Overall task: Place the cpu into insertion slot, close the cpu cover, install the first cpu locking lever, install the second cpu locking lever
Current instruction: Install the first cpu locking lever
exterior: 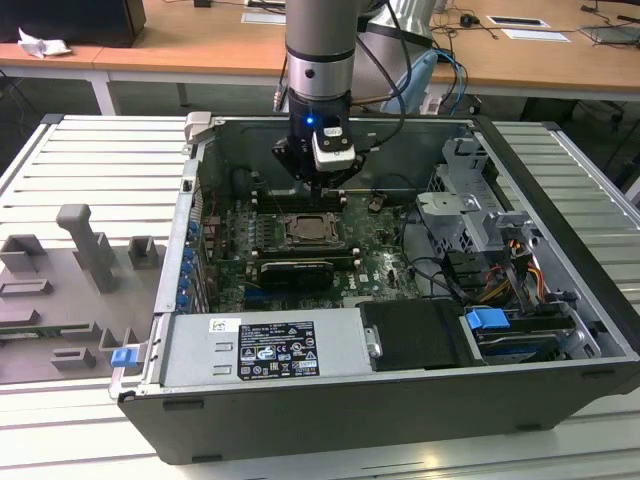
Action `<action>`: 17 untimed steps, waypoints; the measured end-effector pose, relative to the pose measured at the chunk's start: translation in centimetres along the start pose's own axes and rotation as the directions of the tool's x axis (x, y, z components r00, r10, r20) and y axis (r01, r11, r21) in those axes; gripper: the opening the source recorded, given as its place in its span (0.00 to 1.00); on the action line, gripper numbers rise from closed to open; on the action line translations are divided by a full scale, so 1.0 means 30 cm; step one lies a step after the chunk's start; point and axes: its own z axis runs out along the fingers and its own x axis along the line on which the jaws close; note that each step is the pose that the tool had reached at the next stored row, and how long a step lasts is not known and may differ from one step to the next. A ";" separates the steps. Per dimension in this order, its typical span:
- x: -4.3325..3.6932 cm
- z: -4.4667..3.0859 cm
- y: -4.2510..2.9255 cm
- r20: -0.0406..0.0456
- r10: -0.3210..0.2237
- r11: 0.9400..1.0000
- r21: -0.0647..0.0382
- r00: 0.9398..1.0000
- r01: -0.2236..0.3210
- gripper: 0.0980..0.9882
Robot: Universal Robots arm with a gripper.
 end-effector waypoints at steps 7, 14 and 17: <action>0.000 0.000 0.000 -0.003 -0.210 0.978 -0.010 0.978 0.210 0.01; 0.013 0.002 -0.006 -0.004 -0.278 0.960 -0.017 0.961 0.278 0.01; 0.030 0.002 -0.014 -0.004 -0.285 0.958 -0.019 0.959 0.285 0.01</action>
